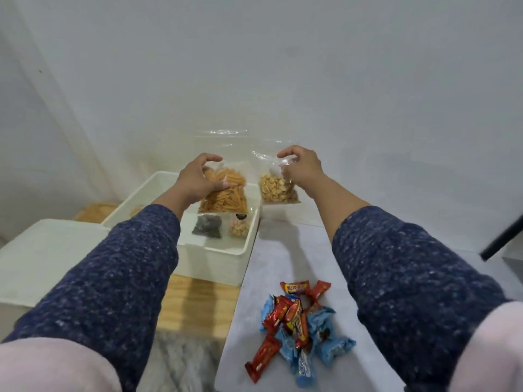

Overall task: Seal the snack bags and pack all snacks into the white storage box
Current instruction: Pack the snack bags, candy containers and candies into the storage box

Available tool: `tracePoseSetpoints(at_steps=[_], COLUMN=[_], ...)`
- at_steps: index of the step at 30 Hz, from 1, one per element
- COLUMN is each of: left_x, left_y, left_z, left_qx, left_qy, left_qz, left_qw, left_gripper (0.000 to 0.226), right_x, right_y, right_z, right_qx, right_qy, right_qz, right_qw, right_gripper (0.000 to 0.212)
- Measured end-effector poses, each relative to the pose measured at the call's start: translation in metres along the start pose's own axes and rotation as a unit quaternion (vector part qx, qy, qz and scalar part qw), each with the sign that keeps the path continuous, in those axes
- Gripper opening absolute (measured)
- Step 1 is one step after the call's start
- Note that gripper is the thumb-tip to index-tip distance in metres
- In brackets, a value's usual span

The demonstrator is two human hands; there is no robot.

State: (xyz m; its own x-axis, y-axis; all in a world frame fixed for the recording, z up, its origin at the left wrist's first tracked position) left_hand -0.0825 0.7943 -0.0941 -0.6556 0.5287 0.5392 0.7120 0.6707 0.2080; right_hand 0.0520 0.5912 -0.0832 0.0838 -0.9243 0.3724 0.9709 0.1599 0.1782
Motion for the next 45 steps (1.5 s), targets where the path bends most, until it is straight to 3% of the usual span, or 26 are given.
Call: tracePoseSetpoints(at_steps=[5, 10, 20, 23, 31, 37, 40, 42, 45], left_x=[0.037, 0.037, -0.050, -0.075, -0.112, -0.116, -0.113, -0.104, -0.087], left_y=[0.014, 0.038, 0.093, 0.109, 0.128, 0.127, 0.129, 0.139, 0.157], left_z=[0.045, 0.111, 0.237, 0.256, 0.277, 0.267, 0.262, 0.249, 0.210], left_qx=[0.040, 0.072, 0.119, 0.097, 0.057, 0.004, 0.015, 0.009, -0.065], left_qy=[0.010, 0.012, 0.023, 0.040, 0.041, 0.091, 0.133, 0.151, 0.203], left_qz=[-0.026, -0.004, 0.161, 0.204, 0.238, 0.274, 0.286, 0.262, 0.208], left_qw=[0.999, 0.997, 0.979, 0.973, 0.969, 0.957, 0.949, 0.953, 0.955], left_gripper=[0.060, 0.059, 0.065, 0.064, 0.059, 0.065, 0.051, 0.041, 0.049], right_x=[-0.072, -0.139, -0.221, -0.230, -0.238, -0.237, -0.235, -0.231, -0.223], right_y=[-0.004, -0.011, -0.011, -0.008, 0.006, 0.019, 0.023, 0.028, 0.031], right_z=[0.012, -0.014, -0.121, -0.144, -0.164, -0.148, -0.132, -0.117, -0.092], right_qx=[-0.015, -0.057, -0.185, -0.223, -0.229, -0.191, -0.179, -0.150, -0.093], right_qy=[0.015, 0.007, -0.082, -0.086, -0.131, -0.257, -0.329, -0.376, -0.431], right_qz=[0.051, 0.071, 0.017, -0.006, -0.057, -0.011, 0.034, 0.072, 0.133], right_qw=[0.998, 0.996, 0.979, 0.971, 0.963, 0.947, 0.927, 0.912, 0.888], right_gripper=[0.046, 0.046, 0.047, 0.045, 0.030, 0.025, 0.025, 0.037, 0.059])
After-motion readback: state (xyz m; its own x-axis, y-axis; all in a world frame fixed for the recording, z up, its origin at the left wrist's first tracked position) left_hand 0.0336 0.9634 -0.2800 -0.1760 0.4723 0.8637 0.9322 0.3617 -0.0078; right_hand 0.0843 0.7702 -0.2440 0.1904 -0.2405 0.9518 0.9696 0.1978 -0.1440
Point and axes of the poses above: each hand's wrist, its own y-axis towards the middle knuckle, its own x-axis out of the back of the hand, z = x × y, the point moved 7 cm from there along y, towards the middle knuckle, and after that the axes turned 15 degrees about -z, right-handed, at the moved point
